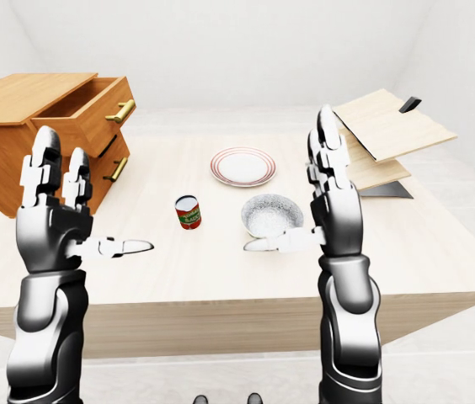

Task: Close the top drawer of the cabinet.

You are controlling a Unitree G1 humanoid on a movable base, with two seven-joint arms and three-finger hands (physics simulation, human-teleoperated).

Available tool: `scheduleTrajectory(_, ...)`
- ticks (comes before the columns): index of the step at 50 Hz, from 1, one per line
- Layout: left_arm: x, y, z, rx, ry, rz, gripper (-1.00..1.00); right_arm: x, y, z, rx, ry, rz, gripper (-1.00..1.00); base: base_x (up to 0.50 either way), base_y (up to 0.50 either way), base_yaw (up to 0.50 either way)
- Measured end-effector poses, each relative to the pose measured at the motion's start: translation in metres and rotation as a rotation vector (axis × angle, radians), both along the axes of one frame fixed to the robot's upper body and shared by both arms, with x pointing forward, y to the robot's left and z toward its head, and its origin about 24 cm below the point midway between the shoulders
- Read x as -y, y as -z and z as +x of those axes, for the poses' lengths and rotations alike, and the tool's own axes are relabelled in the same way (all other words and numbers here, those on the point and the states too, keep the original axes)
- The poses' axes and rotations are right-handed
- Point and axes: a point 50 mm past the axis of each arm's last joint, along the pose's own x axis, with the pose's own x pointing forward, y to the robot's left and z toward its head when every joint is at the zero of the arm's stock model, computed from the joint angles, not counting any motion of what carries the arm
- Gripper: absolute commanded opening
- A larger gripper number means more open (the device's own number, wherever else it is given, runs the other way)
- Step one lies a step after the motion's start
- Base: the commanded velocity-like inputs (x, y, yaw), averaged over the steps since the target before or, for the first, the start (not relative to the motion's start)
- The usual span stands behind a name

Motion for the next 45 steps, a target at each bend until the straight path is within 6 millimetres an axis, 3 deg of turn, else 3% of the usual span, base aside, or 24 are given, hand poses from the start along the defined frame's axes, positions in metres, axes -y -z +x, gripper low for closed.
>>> scheduleTrajectory(19,0.002,-0.027,-0.01,0.134,-0.006,0.006,1.0,0.003,-0.029,-0.011,0.144,0.008,-0.007,1.0,0.0,0.0,0.0)
scheduleTrajectory(31,0.007,-0.049,-0.022,0.256,0.004,0.002,1.0,0.005,-0.034,-0.013,0.171,0.016,-0.002,1.0,0.0,0.0,0.0)
scheduleTrajectory(45,0.01,-0.06,-0.028,0.319,0.013,0.008,1.0,0.006,-0.037,-0.014,0.184,0.015,0.002,1.0,0.0,0.0,0.0)
